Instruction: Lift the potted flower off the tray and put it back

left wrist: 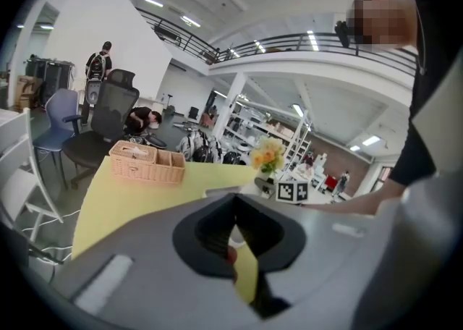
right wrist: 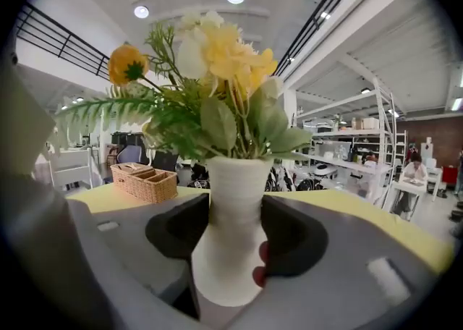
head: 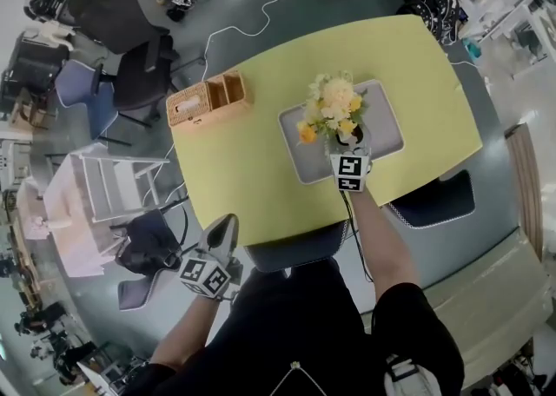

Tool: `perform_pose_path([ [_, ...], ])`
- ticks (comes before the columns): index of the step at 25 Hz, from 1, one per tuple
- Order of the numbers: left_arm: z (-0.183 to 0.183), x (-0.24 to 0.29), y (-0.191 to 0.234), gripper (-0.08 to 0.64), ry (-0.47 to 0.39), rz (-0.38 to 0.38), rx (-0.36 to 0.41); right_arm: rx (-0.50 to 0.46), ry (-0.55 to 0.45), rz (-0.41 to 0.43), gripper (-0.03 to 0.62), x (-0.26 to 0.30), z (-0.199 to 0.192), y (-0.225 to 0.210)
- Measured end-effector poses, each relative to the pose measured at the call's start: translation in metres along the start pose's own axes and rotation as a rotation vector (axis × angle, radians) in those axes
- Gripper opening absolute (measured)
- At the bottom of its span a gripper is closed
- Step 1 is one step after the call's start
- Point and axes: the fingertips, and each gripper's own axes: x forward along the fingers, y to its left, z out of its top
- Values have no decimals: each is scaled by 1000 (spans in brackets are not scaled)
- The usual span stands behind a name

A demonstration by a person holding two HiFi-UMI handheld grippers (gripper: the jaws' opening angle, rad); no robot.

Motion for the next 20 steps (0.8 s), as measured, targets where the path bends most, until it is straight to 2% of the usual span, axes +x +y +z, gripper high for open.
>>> perform_pose_path([
  [9,6,0,7,8,-12,-4,4,74,-30,-21,224,-13,9,2],
  [15,15,-5,10,8,-38,-44,13,82,-66,-24,222,-38,38,11],
  [20,23,-25,17,7,-74,-89,29,105,-105,-5,222,-75,75,37],
])
